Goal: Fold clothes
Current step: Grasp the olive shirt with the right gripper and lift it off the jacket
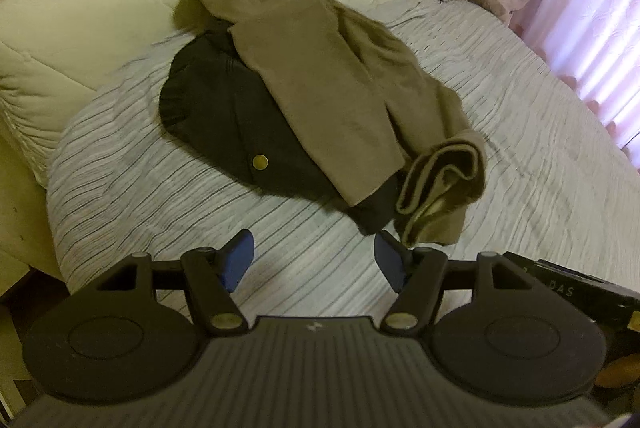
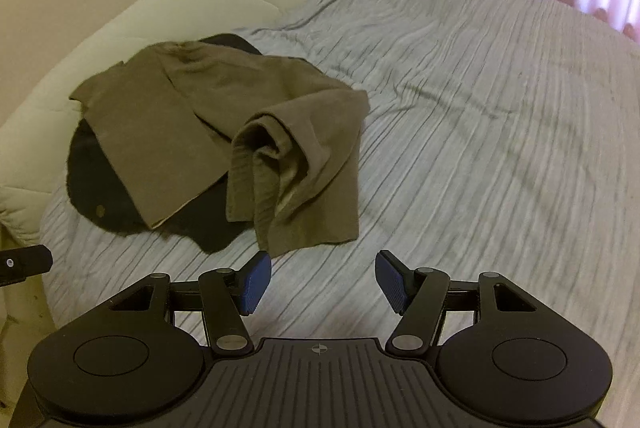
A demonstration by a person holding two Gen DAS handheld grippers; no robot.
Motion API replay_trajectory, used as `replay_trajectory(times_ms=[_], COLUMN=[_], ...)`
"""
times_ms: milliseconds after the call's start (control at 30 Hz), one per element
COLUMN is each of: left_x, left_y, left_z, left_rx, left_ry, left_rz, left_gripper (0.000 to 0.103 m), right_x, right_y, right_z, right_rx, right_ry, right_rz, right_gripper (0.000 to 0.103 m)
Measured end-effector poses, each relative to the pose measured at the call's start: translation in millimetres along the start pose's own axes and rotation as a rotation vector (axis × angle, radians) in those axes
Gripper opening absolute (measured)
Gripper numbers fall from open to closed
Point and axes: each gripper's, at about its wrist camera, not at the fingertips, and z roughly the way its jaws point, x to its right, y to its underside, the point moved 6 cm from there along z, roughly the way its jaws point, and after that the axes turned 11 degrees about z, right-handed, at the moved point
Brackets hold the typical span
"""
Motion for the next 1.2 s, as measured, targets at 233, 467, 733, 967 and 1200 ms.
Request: replay_trajectory(times_ms=[233,467,733,967,1200], left_x=[-18,-35,-34,-11,45], left_y=[-7,-19,-34,-47,-45], left_z=[26,40,42,19,-44], left_rx=[-0.027,-0.027,-0.007,0.048,0.151], left_ry=[0.002,-0.017,0.002,0.048,0.120], left_rz=[-0.020,-0.041,-0.042,-0.008,0.078], left_gripper=[0.063,0.062,0.062,0.061,0.061], right_x=[-9,-10,26,77,106], right_y=[-14,-27,-32,-60,-82], right_z=[54,103,57,-77,-241], right_rx=[0.059,0.056,0.052,0.228,0.553], right_ry=[-0.025,-0.024,-0.167,-0.329,-0.447], right_rz=[0.046,0.097,0.292,0.478,0.526], right_gripper=[0.059,0.019,0.002,0.002,0.002])
